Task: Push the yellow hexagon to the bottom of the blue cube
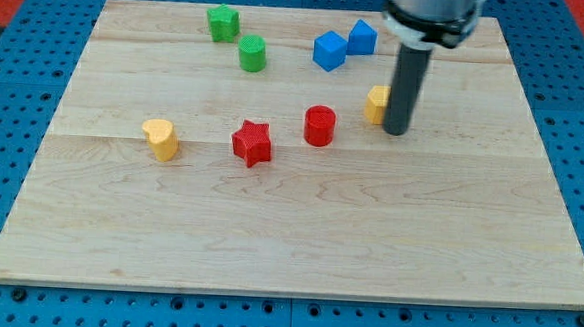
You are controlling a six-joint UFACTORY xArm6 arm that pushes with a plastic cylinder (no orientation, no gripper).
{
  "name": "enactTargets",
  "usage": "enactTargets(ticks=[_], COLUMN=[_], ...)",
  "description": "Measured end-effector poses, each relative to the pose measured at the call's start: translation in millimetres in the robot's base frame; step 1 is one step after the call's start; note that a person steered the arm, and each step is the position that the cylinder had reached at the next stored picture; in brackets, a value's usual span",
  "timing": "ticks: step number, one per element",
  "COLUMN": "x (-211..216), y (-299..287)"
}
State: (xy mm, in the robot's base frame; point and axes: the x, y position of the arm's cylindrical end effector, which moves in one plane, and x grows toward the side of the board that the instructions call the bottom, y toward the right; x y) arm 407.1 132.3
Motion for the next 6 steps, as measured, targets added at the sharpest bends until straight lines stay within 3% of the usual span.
enactTargets(ticks=[1,3,5,6], x=[-17.0,-43.1,-66.2,-66.2], y=[9.1,-62.4,-45.1,-82.5])
